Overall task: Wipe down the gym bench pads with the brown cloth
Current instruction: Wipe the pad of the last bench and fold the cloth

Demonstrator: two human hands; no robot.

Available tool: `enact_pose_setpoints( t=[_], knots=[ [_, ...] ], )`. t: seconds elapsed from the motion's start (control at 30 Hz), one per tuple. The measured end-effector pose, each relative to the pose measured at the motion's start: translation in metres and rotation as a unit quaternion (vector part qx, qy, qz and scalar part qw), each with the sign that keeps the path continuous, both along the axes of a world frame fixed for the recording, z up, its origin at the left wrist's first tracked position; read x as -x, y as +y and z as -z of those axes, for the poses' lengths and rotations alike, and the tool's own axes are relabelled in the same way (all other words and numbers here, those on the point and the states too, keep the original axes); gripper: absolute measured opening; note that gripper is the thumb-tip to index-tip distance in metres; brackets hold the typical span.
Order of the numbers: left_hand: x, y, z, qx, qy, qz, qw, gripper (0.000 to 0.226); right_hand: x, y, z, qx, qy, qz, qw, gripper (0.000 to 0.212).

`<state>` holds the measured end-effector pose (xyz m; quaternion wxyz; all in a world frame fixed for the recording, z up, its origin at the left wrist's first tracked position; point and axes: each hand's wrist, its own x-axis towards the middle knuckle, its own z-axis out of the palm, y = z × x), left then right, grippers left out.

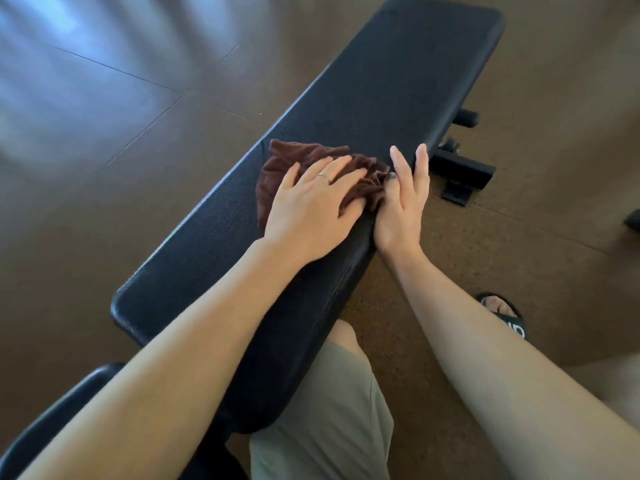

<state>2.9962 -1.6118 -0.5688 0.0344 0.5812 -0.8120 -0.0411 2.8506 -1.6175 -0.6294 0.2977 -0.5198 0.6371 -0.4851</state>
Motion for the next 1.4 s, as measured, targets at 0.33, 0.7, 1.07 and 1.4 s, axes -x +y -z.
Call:
enact_pose_setpoints(
  t=[0.33,0.7,1.07,1.4],
  knots=[
    [-0.023,0.114,-0.011,-0.016,0.001,0.009,1.0,0.06,0.034,0.0,-0.006,-0.023,0.13,-0.054,0.99,0.044],
    [0.073,-0.013,0.0,0.011,-0.013,-0.068,0.998,0.056,0.102,-0.099,-0.036,0.1,0.274,-0.102,0.951,0.039],
    [0.14,-0.115,0.005,0.013,-0.014,-0.134,0.991,0.054,0.12,-0.22,-0.02,0.144,0.234,-0.125,0.953,0.036],
    [0.101,0.017,-0.001,-0.019,-0.055,-0.182,0.982,0.054,0.121,-0.209,-0.015,0.193,0.256,-0.115,0.94,0.037]
  ],
)
